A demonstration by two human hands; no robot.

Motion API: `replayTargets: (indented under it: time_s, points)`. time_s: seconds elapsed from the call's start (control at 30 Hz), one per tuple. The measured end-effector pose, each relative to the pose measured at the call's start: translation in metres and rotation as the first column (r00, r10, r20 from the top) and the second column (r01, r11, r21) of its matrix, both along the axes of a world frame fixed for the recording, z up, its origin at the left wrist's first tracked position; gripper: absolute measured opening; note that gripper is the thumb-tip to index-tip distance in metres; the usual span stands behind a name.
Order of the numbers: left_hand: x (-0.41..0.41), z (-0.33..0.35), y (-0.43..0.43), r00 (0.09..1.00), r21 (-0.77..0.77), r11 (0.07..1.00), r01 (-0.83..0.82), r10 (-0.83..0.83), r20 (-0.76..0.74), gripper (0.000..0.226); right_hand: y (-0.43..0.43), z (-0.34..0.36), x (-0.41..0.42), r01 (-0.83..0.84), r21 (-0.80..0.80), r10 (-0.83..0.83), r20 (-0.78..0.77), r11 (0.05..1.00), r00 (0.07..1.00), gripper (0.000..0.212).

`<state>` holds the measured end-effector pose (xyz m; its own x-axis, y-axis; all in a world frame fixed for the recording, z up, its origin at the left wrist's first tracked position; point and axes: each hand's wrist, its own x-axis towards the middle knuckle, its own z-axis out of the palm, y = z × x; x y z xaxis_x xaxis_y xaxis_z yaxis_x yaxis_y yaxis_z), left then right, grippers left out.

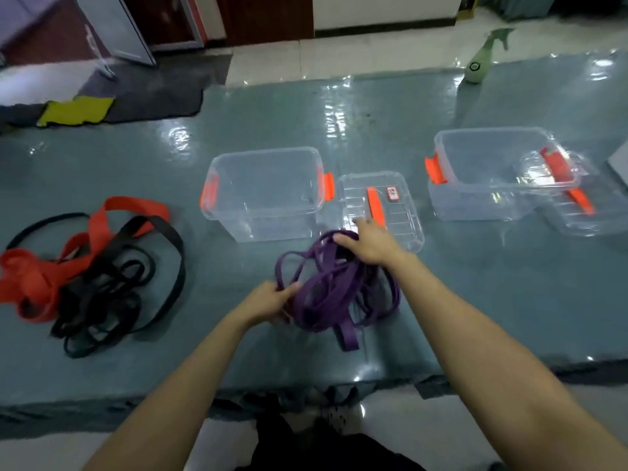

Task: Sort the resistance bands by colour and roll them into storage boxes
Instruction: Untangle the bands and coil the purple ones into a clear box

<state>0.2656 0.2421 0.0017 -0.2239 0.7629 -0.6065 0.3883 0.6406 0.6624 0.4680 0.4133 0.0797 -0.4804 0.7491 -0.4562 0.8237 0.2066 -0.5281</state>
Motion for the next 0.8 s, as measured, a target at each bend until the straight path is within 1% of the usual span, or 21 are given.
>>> replayTargets:
  time_s: [0.03, 0.07, 0.1, 0.17, 0.2, 0.23, 0.3, 0.33, 0.4, 0.47, 0.5, 0.53, 0.57, 0.63, 0.7, 0.8]
  points:
    - [0.007, -0.020, -0.003, 0.999, -0.064, 0.998, 0.028, -0.030, -0.030, 0.046, -0.009, -0.026, 0.007, -0.046, 0.041, 0.042, 0.104, 0.998, 0.994, 0.067]
    - [0.012, -0.037, -0.008, 0.996, -0.104, 0.994, 0.027, -0.036, -0.086, 0.042, -0.016, -0.047, 0.013, -0.077, 0.078, 0.066, 0.130, 0.994, 0.989, 0.065]
    - [0.014, -0.050, -0.014, 0.988, -0.112, 0.994, -0.012, -0.005, -0.151, 0.044, -0.022, -0.064, 0.018, -0.086, 0.130, 0.071, 0.117, 0.988, 0.991, 0.063]
    - [0.016, -0.063, -0.025, 0.962, -0.036, 0.996, -0.084, 0.072, -0.265, 0.059, -0.028, -0.089, 0.022, -0.078, 0.249, 0.056, 0.095, 0.965, 0.994, 0.060]
    - [0.017, -0.067, -0.030, 0.944, 0.016, 0.998, -0.053, 0.055, -0.324, 0.064, -0.030, -0.098, 0.021, -0.081, 0.296, 0.051, 0.107, 0.952, 0.993, 0.061]
    - [0.017, -0.069, -0.033, 0.918, 0.043, 0.999, 0.020, -0.001, -0.396, 0.064, -0.030, -0.105, 0.019, -0.087, 0.327, 0.048, 0.126, 0.941, 0.991, 0.061]
    - [0.014, -0.071, -0.038, 0.855, 0.050, 0.986, 0.159, -0.112, -0.507, 0.057, -0.031, -0.114, 0.016, -0.096, 0.351, 0.045, 0.150, 0.932, 0.988, 0.064]
    - [0.011, -0.069, -0.038, 0.854, 0.056, 0.982, 0.179, -0.127, -0.504, 0.056, -0.030, -0.118, 0.015, -0.101, 0.354, 0.047, 0.158, 0.930, 0.986, 0.065]
    - [0.004, -0.059, -0.037, 0.915, 0.097, 0.989, 0.109, -0.062, -0.399, 0.063, -0.028, -0.121, 0.016, -0.089, 0.350, 0.037, 0.152, 0.933, 0.988, 0.070]
    - [-0.002, -0.054, -0.038, 0.947, 0.172, 0.985, 0.031, 0.026, -0.320, 0.075, -0.026, -0.117, 0.018, -0.022, 0.380, -0.006, 0.072, 0.925, 0.997, 0.078]
    - [-0.003, -0.053, -0.039, 0.950, 0.198, 0.979, 0.046, 0.018, -0.312, 0.081, -0.028, -0.112, 0.019, 0.009, 0.432, -0.020, 0.019, 0.902, 1.000, 0.080]
    - [-0.003, -0.052, -0.040, 0.945, 0.200, 0.975, 0.101, -0.031, -0.326, 0.088, -0.031, -0.108, 0.018, 0.016, 0.497, -0.011, -0.013, 0.868, 1.000, 0.079]
    - [-0.002, -0.051, -0.040, 0.928, 0.180, 0.968, 0.177, -0.104, -0.357, 0.093, -0.034, -0.105, 0.017, -0.014, 0.549, 0.023, -0.010, 0.835, 1.000, 0.076]
    - [-0.003, -0.051, -0.036, 0.874, 0.136, 0.946, 0.293, -0.207, -0.441, 0.098, -0.043, -0.101, 0.010, -0.156, 0.577, 0.124, 0.095, 0.802, 0.988, 0.068]
    - [-0.009, -0.045, -0.033, 0.850, 0.116, 0.943, 0.312, -0.222, -0.478, 0.101, -0.052, -0.094, -0.002, -0.241, 0.560, 0.157, 0.195, 0.793, 0.968, 0.057]
    - [-0.032, -0.037, -0.045, 0.805, 0.095, 0.937, 0.336, -0.234, -0.546, 0.098, -0.064, -0.075, -0.030, -0.294, 0.610, 0.187, 0.235, 0.735, 0.954, 0.039]
